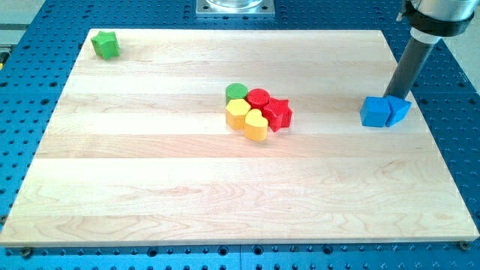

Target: Push the blue triangle slightly upwards

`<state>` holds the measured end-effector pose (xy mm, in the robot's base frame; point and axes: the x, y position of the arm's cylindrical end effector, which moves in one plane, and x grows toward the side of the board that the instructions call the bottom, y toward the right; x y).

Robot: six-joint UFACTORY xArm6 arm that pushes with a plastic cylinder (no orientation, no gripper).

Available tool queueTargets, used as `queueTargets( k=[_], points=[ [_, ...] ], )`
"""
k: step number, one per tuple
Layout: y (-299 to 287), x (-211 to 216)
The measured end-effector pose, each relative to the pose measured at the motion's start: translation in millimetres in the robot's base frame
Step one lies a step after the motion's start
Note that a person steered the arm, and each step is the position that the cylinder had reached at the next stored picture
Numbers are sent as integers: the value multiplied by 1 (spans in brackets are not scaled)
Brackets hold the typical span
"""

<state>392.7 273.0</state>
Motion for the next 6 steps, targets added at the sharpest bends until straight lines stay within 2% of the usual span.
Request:
queueTargets(
  k=[1, 2, 3, 4, 5, 6],
  points=[
    [68, 22],
    [18, 47],
    [9, 46],
    [-15, 31],
    [32, 3],
    [3, -71]
  ],
)
